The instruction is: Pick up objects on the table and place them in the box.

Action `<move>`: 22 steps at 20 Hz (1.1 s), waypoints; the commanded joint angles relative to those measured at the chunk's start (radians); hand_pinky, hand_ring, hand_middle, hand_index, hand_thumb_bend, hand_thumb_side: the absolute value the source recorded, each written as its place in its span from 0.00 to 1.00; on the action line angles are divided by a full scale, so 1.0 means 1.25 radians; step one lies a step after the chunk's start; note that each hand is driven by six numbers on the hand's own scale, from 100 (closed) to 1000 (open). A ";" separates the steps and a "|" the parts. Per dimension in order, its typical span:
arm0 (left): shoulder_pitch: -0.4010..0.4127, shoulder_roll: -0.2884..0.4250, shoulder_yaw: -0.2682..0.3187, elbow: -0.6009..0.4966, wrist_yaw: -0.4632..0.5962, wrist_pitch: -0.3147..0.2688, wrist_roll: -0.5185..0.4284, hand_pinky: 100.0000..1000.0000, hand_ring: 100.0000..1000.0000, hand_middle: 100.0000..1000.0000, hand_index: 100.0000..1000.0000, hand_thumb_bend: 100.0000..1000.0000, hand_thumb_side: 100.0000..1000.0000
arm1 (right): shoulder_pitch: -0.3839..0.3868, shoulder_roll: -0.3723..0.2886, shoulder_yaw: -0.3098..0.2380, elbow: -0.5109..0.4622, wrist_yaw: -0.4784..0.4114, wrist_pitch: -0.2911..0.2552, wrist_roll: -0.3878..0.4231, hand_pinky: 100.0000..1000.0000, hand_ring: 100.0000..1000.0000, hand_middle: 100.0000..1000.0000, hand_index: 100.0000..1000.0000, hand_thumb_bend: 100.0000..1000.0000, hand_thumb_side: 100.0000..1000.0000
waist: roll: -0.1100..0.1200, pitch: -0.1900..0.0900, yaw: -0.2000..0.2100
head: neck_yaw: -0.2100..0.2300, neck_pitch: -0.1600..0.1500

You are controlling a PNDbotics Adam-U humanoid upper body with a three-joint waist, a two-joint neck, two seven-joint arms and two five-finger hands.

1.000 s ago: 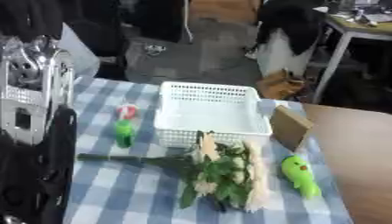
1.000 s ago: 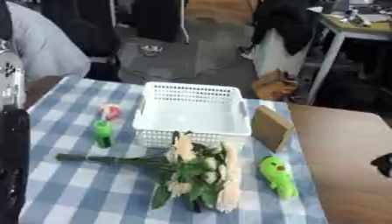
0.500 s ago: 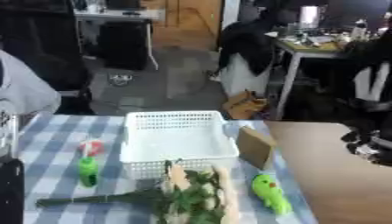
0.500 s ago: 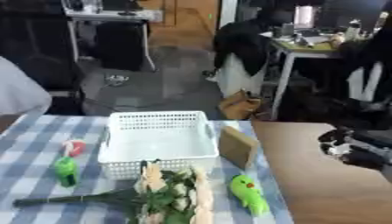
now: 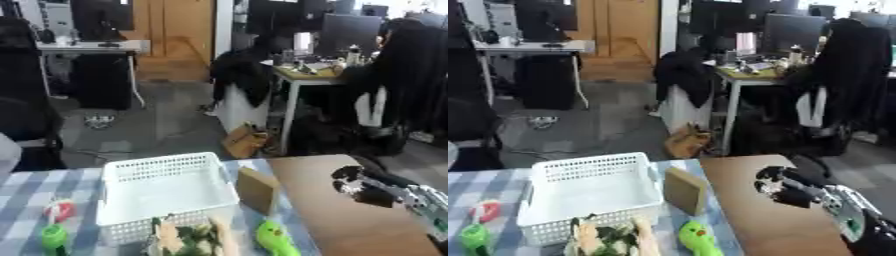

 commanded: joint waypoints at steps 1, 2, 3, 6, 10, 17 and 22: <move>-0.009 -0.001 0.000 -0.008 0.003 0.000 0.002 0.64 0.80 0.76 0.88 0.00 0.97 | -0.020 -0.016 -0.004 -0.013 -0.004 -0.003 -0.007 0.87 0.90 0.86 0.89 0.16 1.00 | 0.010 -0.014 -0.001 | 0.005 0.004; -0.009 -0.001 0.000 -0.008 0.003 0.000 0.003 0.64 0.80 0.76 0.88 0.00 0.97 | -0.022 -0.015 -0.004 -0.015 -0.003 0.000 -0.016 0.87 0.90 0.86 0.89 0.16 1.00 | 0.010 -0.014 -0.001 | 0.016 0.009; -0.009 -0.001 0.000 -0.009 0.003 0.000 0.003 0.64 0.80 0.76 0.88 0.00 0.97 | -0.023 -0.013 -0.004 -0.015 -0.001 0.004 -0.026 0.86 0.90 0.87 0.89 0.19 1.00 | 0.010 -0.014 -0.001 | 0.026 0.014; -0.008 -0.003 0.000 -0.010 0.003 0.000 0.004 0.64 0.80 0.76 0.88 0.00 0.97 | -0.033 -0.005 -0.006 -0.015 0.004 0.016 -0.067 0.86 0.90 0.86 0.89 0.23 1.00 | 0.010 -0.014 0.001 | 0.066 0.038; -0.009 -0.009 -0.001 -0.013 0.005 -0.001 0.005 0.64 0.80 0.76 0.88 0.00 0.97 | -0.054 0.011 0.004 -0.014 0.012 0.011 -0.111 0.86 0.90 0.87 0.89 0.25 1.00 | 0.012 -0.011 0.007 | 0.101 0.059; -0.011 -0.019 -0.002 -0.017 0.009 -0.002 0.003 0.64 0.80 0.76 0.88 0.00 0.97 | -0.077 0.027 0.015 -0.014 0.005 -0.007 -0.148 0.86 0.90 0.86 0.91 0.35 1.00 | 0.012 -0.008 0.017 | 0.133 0.085; -0.016 -0.035 -0.002 -0.023 0.015 -0.004 0.004 0.64 0.80 0.76 0.88 0.00 0.98 | -0.089 0.031 0.024 -0.029 -0.037 -0.020 -0.152 0.86 0.90 0.85 0.91 0.40 1.00 | 0.012 -0.005 0.035 | 0.126 0.102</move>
